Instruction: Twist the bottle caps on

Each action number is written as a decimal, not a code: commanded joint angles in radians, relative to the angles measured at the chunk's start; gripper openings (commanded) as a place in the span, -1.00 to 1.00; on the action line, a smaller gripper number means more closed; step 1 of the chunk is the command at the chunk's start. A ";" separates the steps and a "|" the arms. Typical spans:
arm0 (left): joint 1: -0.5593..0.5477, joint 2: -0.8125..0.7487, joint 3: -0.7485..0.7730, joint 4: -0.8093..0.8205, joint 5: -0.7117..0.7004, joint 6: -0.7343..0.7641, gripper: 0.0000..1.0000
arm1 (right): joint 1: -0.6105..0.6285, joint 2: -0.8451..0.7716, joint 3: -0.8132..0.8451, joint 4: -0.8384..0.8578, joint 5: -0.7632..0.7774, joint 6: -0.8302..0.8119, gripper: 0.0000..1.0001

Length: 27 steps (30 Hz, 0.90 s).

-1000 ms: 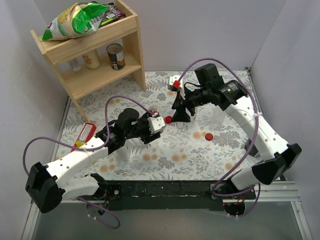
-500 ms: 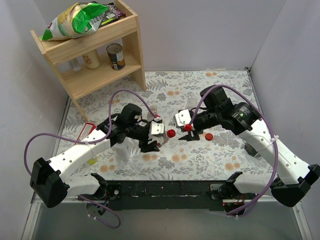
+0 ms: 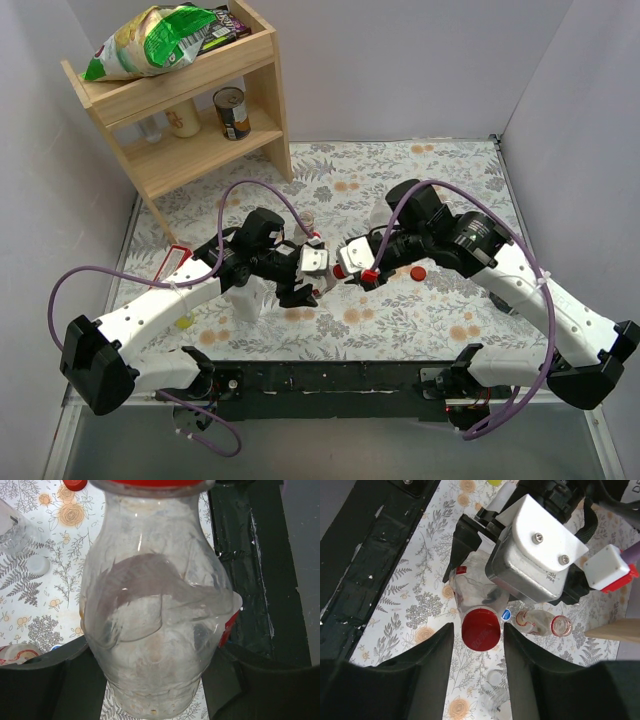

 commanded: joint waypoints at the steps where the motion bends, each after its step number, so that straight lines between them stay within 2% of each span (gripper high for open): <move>1: 0.001 -0.005 0.045 0.003 0.029 0.014 -1.00 | 0.012 0.009 -0.001 0.006 0.009 -0.027 -0.06; 6: 0.001 -0.003 0.043 0.013 0.023 0.016 -1.00 | 0.012 0.024 0.002 -0.004 0.014 -0.027 -0.30; 7: 0.003 -0.005 0.043 0.017 0.021 0.016 -1.00 | 0.012 0.027 0.004 -0.006 0.016 -0.021 -0.44; 9: 0.001 -0.010 0.033 0.040 -0.012 0.002 -1.00 | 0.012 0.042 0.008 0.008 0.037 0.031 -0.60; 10: 0.001 -0.013 0.028 0.096 -0.034 -0.053 -1.00 | 0.012 0.050 0.013 0.015 0.045 0.065 -0.71; 12: 0.001 -0.037 -0.001 0.181 -0.089 -0.113 -1.00 | 0.012 0.076 0.015 0.061 0.089 0.205 -0.76; 14: 0.001 -0.075 -0.029 0.340 -0.188 -0.197 -1.00 | 0.012 0.119 0.019 0.094 0.132 0.325 -0.97; 15: 0.000 -0.089 -0.052 0.388 -0.225 -0.223 -1.00 | 0.009 0.137 0.033 0.107 0.175 0.476 -0.97; 16: -0.005 -0.098 -0.064 0.473 -0.298 -0.240 -1.00 | 0.003 0.154 0.038 0.109 0.177 0.540 -0.97; 19: -0.032 -0.120 -0.086 0.568 -0.440 -0.288 -1.00 | -0.024 0.193 0.021 0.117 0.134 0.779 -0.97; 23: -0.058 -0.122 -0.102 0.580 -0.538 -0.285 -1.00 | -0.075 0.216 0.004 0.138 0.122 0.939 -0.97; 27: -0.058 -0.135 -0.136 0.574 -0.577 -0.279 -1.00 | -0.210 0.274 0.062 0.153 -0.080 0.998 -0.97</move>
